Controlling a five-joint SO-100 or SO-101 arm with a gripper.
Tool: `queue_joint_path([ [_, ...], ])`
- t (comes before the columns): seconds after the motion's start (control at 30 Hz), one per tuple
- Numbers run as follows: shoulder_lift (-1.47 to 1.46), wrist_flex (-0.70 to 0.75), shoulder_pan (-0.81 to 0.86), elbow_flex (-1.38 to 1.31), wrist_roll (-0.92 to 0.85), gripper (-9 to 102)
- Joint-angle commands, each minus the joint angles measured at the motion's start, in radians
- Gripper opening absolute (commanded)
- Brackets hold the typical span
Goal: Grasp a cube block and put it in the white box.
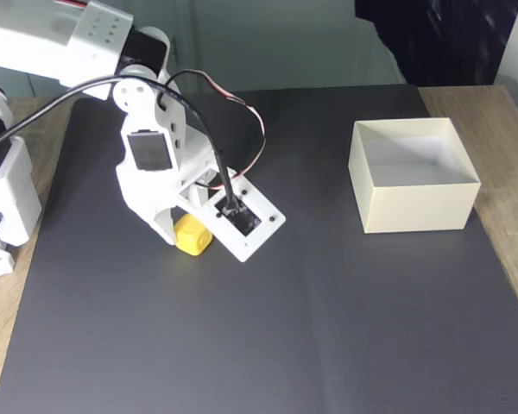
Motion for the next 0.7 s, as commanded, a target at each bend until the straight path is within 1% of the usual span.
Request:
queue_joint_path([
  [0.0, 0.077, -0.011, -0.031, -0.067, 0.008, 0],
  [0.33, 0.143, 0.04, -0.15, -0.282, -0.038, 0],
  [0.67, 0.051, 0.003, -0.267, -0.58, -0.08, 0],
])
